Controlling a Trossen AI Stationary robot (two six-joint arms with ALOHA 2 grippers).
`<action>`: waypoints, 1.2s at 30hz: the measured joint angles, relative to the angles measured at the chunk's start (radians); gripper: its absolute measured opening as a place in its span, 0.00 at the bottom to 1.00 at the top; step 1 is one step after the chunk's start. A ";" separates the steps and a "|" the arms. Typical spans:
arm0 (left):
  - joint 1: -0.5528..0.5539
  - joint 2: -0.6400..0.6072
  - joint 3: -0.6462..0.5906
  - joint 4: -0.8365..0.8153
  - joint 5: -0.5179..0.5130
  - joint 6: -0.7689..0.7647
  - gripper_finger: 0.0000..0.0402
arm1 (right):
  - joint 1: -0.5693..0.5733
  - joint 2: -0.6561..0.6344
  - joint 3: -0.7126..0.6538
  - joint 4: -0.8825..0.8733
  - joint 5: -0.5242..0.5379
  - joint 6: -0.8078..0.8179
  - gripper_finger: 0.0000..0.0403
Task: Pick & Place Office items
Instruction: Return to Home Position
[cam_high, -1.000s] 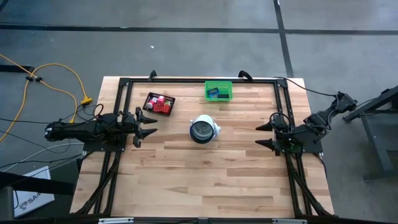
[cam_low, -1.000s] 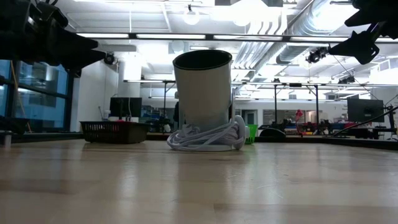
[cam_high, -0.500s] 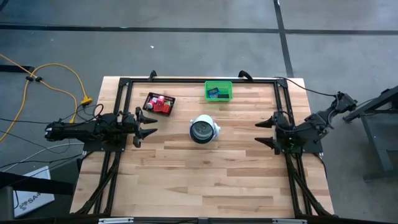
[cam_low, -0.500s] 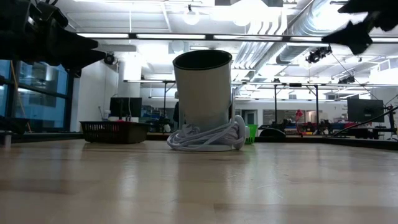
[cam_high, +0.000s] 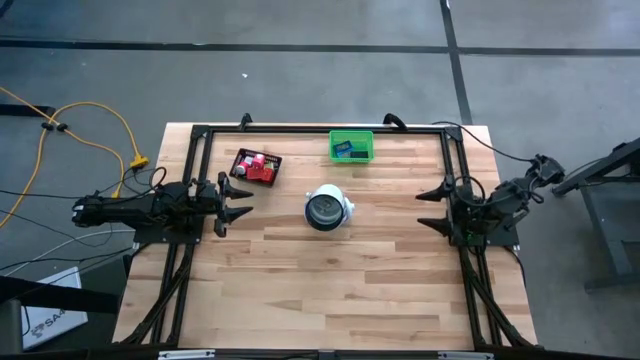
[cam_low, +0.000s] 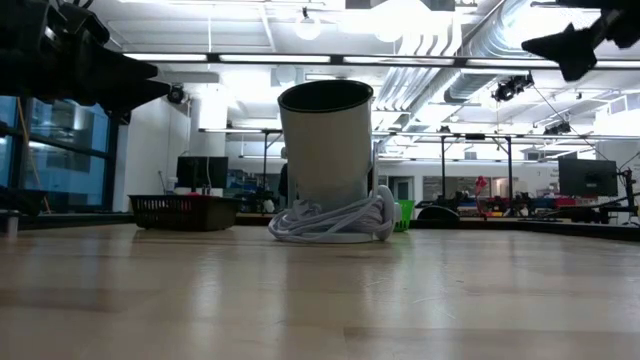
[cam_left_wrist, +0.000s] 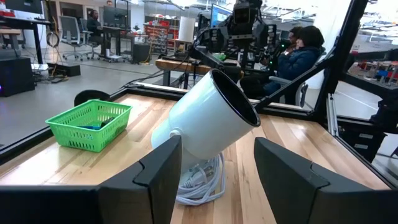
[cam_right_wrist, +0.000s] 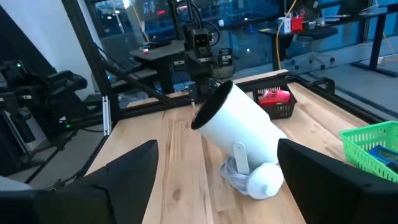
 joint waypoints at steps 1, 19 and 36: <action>0.000 0.000 0.000 0.000 0.000 0.000 0.49 | 0.000 -0.022 -0.020 0.009 0.000 -0.001 0.79; 0.000 0.000 0.000 0.001 0.000 0.000 0.49 | 0.000 -0.162 -0.151 0.049 -0.001 -0.052 0.79; 0.000 0.000 0.000 0.001 0.000 0.000 0.49 | 0.000 -0.162 -0.293 0.298 -0.083 -0.108 0.79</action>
